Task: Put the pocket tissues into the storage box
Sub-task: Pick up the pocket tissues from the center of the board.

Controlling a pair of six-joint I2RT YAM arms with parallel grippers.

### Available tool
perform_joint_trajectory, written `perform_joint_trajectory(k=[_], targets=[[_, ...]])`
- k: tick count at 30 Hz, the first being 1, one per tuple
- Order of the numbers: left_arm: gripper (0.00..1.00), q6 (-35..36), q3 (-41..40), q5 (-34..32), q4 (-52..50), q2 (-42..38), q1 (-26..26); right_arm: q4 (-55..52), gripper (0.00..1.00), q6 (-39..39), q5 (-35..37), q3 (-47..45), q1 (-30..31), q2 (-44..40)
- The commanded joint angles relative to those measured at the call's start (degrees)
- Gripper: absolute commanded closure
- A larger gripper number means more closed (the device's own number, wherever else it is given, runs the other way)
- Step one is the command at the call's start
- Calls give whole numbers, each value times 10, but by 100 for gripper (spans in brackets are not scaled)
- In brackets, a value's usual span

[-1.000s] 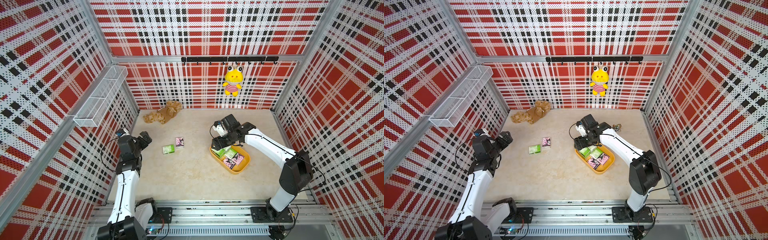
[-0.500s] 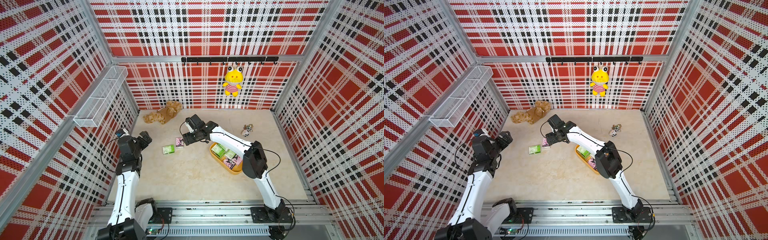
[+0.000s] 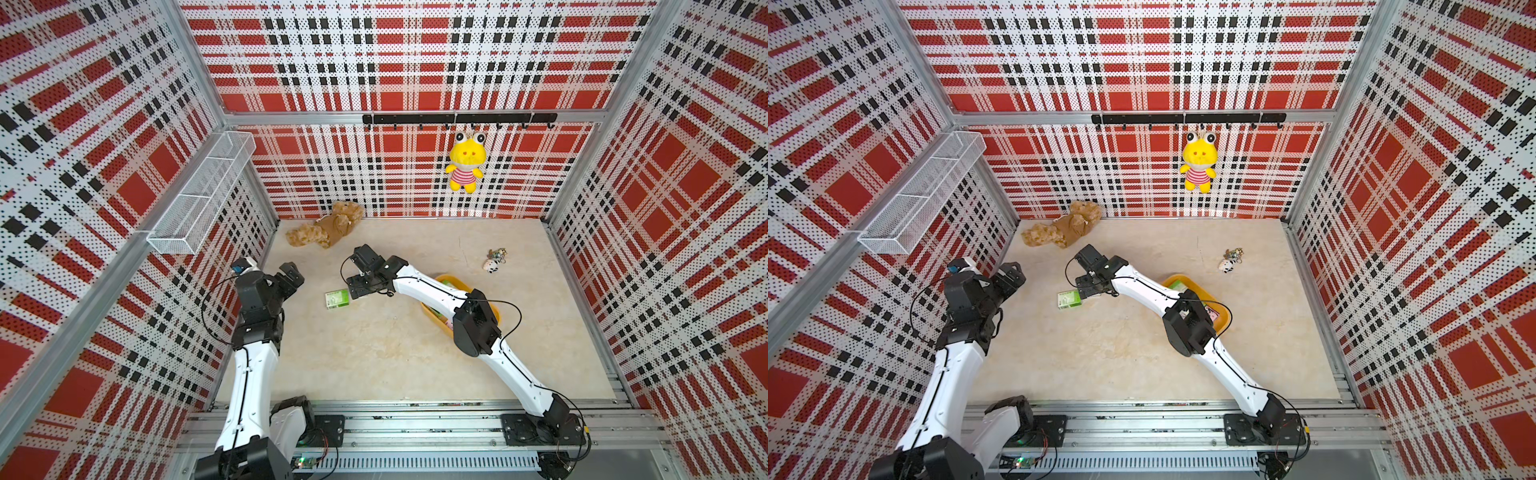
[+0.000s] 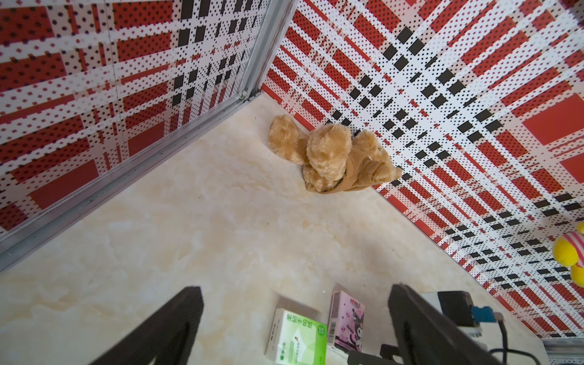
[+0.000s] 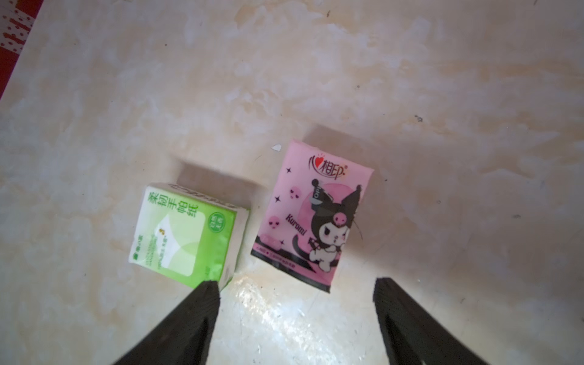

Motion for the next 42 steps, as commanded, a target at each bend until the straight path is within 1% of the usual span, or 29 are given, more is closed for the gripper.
perform_joint_trajectory(k=[1,2,3,6,22,29,32,33,34,37,42], targets=[[1,1,11,1,6,-1,-5,11,15,12,12,13,-1,13],[1,1,12,1,6,1,-5,12,13,13,5,14,-1,17],[1,2,13,1,6,2,-5,12,0,14,-3,20,-1,24],[1,2,15,0,7,4,-5,4,0,18,-13,38,0,41],[1,13,8,-2,13,9,-5,19,0,23,-9,45,1,62],[1,15,10,0,9,3,-5,18,7,23,-7,45,1,69],[1,19,12,-2,5,3,-4,19,13,23,-3,45,0,70],[1,19,12,-2,5,2,-2,18,15,40,-1,45,1,71],[1,19,11,-1,4,2,-3,17,17,41,-1,45,1,72],[1,19,11,0,3,1,-3,13,19,43,1,45,1,72],[1,20,15,0,-2,-1,-1,6,20,46,17,45,1,74]])
